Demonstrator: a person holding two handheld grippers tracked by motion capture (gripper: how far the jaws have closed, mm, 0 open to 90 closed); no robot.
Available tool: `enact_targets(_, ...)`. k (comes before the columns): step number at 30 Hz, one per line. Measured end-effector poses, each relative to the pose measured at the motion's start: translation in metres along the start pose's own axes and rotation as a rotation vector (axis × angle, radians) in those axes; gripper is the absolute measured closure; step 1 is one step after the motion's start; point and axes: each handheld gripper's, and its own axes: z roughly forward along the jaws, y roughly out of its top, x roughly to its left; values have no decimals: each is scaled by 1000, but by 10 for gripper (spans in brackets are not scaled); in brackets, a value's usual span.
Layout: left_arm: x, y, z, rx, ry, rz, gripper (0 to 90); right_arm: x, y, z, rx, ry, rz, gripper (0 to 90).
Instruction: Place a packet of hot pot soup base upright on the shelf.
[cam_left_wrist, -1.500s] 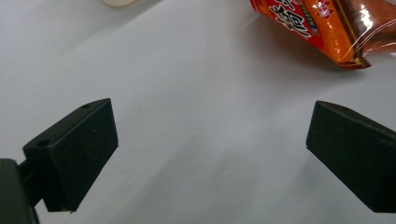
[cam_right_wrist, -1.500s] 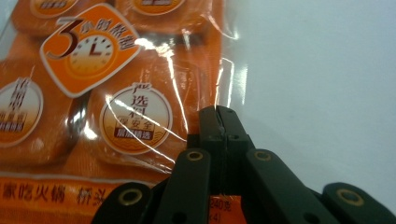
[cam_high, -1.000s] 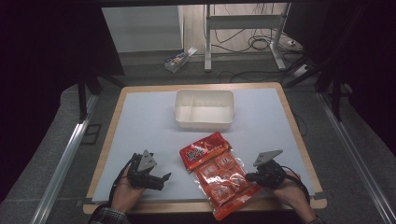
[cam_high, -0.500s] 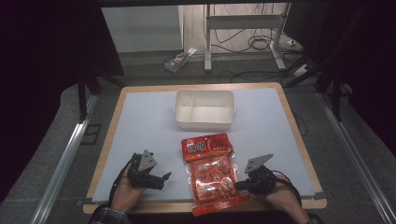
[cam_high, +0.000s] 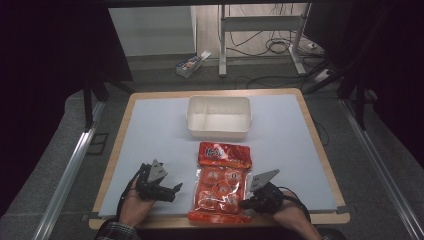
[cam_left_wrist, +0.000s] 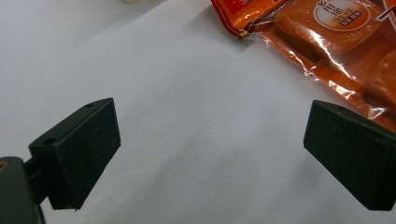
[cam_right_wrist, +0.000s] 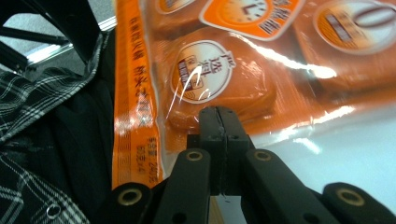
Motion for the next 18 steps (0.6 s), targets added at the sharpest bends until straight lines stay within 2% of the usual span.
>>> enact_targets(1, 0, 0, 0, 0, 2, -2, 38, 3, 4, 4, -2, 4, -19, 896)
enact_targets(9, 2, 0, 0, -1, 16, -17, 38, 14, 16, 19, -20, 0, -65, 895)
enact_targets(13, 3, 0, -1, -2, 28, -19, 40, 25, 29, 34, -38, -13, -85, 895)
enact_targets(18, 4, 0, 0, 9, 44, -8, 42, 32, 39, 48, -64, -17, -95, 895)
